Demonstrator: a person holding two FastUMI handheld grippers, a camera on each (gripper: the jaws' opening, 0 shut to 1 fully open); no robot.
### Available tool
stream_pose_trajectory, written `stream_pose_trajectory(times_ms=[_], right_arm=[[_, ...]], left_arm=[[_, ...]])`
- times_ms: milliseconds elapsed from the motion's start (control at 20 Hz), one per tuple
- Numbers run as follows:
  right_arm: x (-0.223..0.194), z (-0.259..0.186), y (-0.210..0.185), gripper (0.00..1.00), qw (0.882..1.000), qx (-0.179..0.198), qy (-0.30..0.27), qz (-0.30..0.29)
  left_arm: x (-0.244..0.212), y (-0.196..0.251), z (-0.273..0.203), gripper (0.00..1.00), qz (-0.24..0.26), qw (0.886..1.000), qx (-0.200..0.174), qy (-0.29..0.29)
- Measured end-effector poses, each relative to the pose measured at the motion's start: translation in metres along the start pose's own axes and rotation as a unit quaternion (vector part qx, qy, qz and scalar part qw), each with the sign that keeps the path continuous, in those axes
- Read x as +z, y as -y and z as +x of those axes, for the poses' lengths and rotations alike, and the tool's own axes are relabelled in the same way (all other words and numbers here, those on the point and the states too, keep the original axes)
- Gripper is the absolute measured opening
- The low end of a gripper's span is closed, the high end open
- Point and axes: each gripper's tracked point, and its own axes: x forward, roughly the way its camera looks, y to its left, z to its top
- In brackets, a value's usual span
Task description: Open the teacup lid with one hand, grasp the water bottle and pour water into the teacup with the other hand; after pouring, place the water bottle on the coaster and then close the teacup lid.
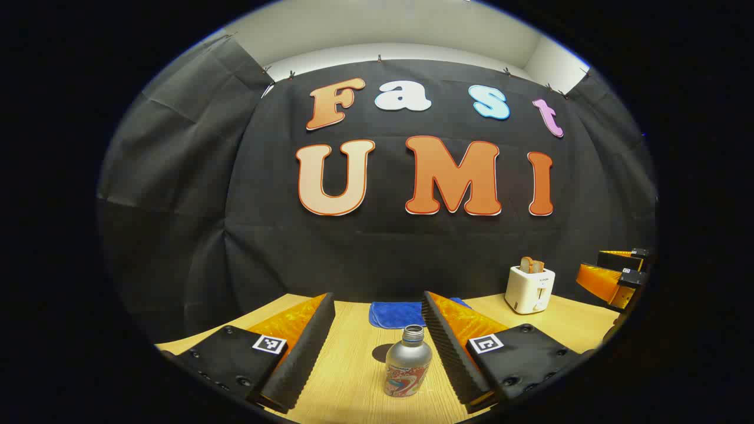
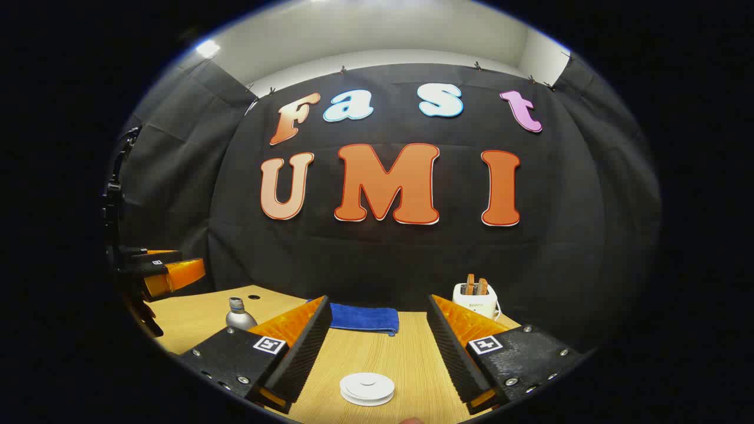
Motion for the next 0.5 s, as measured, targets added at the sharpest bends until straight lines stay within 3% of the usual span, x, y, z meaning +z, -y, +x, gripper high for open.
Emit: stream_pose_trajectory(times_ms=[500], right_arm=[[0.0002,-0.0027,0.001,0.97,1.0,0.002,0.0,-0.002]], left_arm=[[-0.0038,0.0077,-0.0001,0.96,0.017,1.0,-0.007,-0.006]])
